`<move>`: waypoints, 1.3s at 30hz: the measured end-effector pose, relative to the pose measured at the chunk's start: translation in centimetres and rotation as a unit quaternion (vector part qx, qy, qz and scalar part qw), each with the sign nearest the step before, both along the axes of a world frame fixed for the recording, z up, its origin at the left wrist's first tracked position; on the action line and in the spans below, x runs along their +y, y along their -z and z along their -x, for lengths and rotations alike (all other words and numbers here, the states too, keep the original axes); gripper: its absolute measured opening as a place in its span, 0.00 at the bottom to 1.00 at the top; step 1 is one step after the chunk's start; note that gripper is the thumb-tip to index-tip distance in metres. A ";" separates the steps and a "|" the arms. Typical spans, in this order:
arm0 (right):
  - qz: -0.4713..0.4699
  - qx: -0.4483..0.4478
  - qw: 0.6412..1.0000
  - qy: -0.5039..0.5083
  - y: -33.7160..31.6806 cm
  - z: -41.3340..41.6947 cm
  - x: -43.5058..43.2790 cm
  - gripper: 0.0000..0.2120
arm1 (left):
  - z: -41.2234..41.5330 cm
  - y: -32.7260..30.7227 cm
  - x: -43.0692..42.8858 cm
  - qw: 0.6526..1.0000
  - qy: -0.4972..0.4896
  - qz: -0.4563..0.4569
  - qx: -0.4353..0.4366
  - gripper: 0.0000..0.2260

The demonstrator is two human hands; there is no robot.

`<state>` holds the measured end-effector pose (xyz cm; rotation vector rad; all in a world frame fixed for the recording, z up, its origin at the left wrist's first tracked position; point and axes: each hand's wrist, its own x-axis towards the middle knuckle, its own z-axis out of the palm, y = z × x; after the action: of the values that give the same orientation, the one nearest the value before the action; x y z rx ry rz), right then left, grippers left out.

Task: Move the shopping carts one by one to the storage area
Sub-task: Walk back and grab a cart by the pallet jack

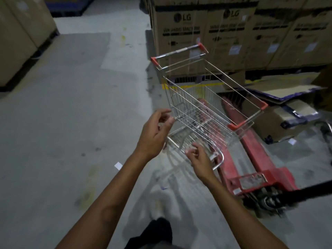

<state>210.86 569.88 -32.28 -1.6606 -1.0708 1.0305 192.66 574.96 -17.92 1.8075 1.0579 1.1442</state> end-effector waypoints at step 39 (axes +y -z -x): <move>0.043 -0.138 0.954 0.262 -1.8 1.7 82.2 0.34 | -1.8 10.8 82.3 0.961 0.065 0.162 0.214 0.10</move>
<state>209.17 652.04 -30.48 -2.0540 -0.6929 0.5138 194.44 657.25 -28.73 1.8631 1.2617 0.4710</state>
